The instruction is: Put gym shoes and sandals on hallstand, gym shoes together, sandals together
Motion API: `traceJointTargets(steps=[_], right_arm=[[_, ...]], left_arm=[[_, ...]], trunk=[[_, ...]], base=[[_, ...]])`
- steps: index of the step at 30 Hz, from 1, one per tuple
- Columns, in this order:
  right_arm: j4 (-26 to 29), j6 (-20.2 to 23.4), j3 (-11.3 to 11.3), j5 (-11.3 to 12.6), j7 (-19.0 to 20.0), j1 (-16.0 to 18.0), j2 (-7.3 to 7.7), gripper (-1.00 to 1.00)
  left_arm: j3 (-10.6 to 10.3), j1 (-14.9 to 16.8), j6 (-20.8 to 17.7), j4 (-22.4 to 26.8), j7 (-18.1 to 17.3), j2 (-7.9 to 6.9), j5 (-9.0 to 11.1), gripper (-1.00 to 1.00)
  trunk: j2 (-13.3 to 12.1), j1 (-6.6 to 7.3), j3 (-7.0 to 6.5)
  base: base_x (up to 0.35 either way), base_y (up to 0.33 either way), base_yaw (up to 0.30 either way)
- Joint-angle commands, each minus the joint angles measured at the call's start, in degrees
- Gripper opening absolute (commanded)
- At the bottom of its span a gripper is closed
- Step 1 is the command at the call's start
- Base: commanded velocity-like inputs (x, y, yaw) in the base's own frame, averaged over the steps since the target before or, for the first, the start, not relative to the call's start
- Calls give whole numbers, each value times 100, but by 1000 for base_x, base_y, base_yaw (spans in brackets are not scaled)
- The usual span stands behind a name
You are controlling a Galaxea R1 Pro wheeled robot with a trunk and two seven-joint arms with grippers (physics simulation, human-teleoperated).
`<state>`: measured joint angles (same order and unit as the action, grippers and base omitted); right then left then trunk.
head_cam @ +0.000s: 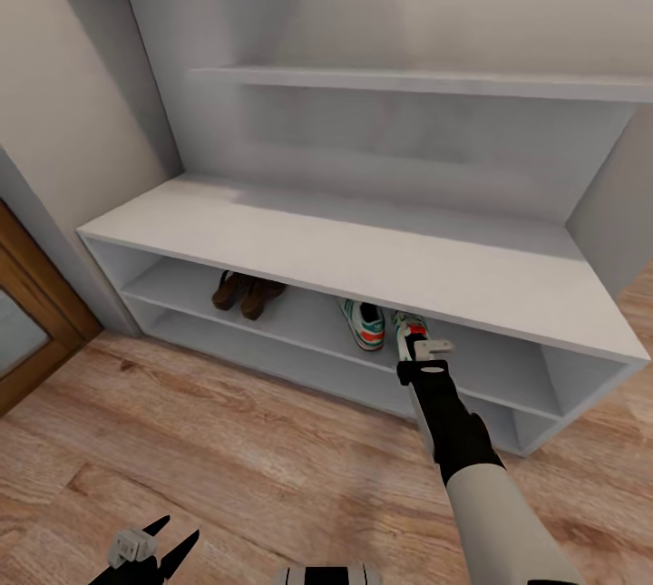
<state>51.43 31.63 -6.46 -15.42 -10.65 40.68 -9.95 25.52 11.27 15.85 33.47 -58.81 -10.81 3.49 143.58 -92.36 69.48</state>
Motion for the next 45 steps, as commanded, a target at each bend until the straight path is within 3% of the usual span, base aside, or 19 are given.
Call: traceJointTargets(steps=[1, 45], right_arm=[[5, 27, -11, -25, 2, 4, -5, -100], [0, 36, -13, -28, 2, 4, -5, -100]], left_arm=[[11, 2, 32, -7, -23, 0, 6, 100], [5, 4, 32, -7, -22, 0, 2, 100]], trunk=[[2, -1, 5], [2, -1, 5]], base=[[173, 0, 0], [68, 0, 0]])
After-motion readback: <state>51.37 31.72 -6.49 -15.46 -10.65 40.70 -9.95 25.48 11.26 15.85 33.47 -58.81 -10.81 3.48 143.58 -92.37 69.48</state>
